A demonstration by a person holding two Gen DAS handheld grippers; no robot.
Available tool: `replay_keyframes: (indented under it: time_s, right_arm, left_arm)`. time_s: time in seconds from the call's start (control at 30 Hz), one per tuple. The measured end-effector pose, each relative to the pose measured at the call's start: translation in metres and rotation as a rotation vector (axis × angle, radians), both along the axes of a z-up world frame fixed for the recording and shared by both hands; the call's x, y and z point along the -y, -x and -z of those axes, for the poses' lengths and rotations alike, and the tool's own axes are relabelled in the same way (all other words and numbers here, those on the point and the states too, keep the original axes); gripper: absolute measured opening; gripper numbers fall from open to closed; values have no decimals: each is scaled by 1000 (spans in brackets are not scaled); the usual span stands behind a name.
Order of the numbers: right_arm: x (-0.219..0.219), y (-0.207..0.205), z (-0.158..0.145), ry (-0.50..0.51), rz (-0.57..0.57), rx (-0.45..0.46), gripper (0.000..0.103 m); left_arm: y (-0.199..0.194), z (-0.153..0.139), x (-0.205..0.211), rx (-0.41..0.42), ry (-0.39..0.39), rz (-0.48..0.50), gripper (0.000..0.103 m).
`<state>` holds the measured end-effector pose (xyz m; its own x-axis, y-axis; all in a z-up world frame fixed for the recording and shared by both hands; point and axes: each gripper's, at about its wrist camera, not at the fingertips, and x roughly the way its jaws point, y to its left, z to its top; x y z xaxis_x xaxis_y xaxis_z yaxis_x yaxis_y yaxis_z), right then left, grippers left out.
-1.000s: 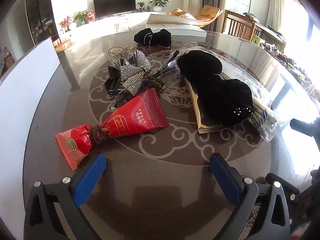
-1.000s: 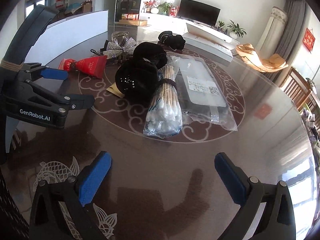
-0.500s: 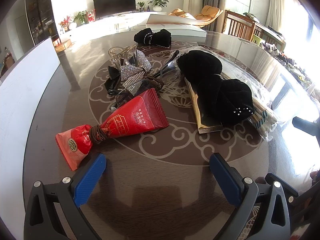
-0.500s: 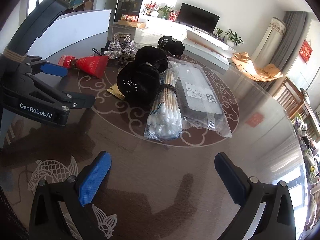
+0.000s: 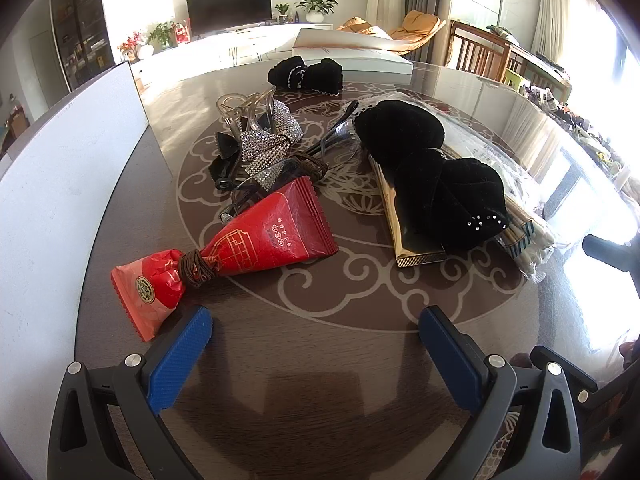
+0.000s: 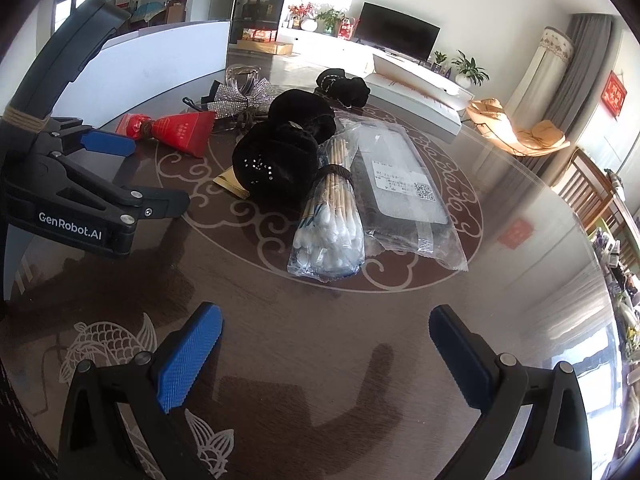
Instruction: Organize objects
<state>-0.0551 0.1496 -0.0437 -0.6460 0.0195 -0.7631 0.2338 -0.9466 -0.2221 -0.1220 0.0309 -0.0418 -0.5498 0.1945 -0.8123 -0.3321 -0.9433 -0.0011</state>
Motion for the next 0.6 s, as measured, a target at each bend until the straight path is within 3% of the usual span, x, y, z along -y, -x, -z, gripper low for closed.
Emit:
replay_keyframes:
  time_s: [0.6]
  right_arm:
    - [0, -1, 0, 13, 2, 7, 103]
  left_arm:
    - [0, 0, 0, 0, 0, 0, 103]
